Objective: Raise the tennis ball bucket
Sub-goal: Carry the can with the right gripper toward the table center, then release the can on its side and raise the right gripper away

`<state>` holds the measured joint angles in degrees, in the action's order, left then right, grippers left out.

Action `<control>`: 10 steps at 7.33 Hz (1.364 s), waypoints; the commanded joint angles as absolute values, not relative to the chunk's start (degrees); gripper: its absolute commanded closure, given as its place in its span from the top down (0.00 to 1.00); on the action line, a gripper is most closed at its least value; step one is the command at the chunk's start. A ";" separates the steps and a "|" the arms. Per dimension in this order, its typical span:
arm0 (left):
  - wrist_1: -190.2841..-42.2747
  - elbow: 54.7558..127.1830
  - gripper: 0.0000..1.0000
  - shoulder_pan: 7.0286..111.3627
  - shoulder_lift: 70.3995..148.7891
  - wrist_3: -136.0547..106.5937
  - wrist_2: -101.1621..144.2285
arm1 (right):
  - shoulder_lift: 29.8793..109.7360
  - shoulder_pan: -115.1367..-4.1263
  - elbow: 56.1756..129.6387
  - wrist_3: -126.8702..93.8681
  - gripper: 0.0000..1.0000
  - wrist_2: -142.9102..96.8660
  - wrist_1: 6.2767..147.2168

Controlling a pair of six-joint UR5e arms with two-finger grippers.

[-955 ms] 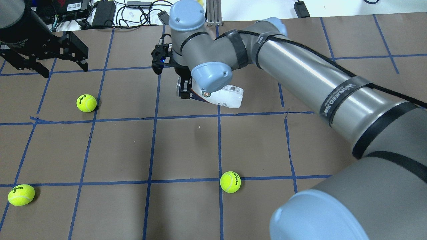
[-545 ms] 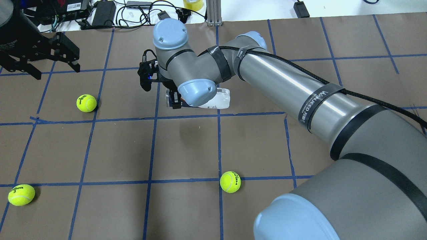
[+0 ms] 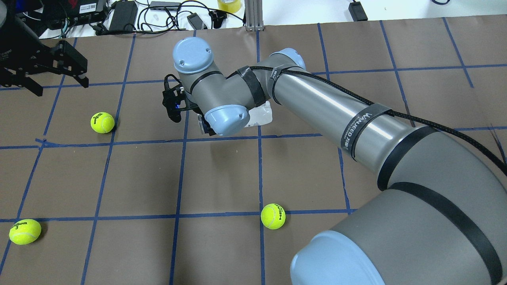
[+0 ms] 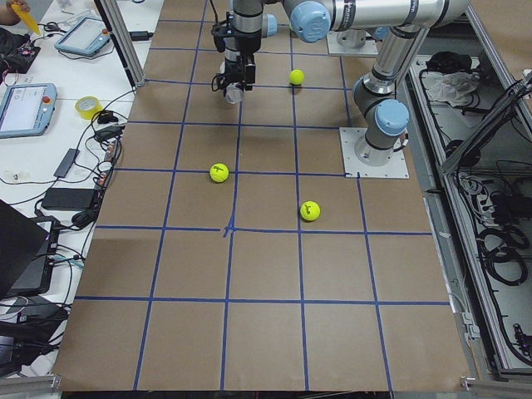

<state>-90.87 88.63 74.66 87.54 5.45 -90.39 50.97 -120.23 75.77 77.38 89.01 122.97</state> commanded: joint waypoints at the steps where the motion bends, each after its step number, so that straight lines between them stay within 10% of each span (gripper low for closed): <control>1: -90.97 88.59 1.00 74.62 87.54 5.54 -90.53 | 52.98 -118.31 75.50 77.17 1.00 88.68 121.13; 10: -83.54 94.02 1.00 75.67 92.36 -0.77 -75.82 | 79.71 -94.68 75.94 44.89 1.00 85.58 97.22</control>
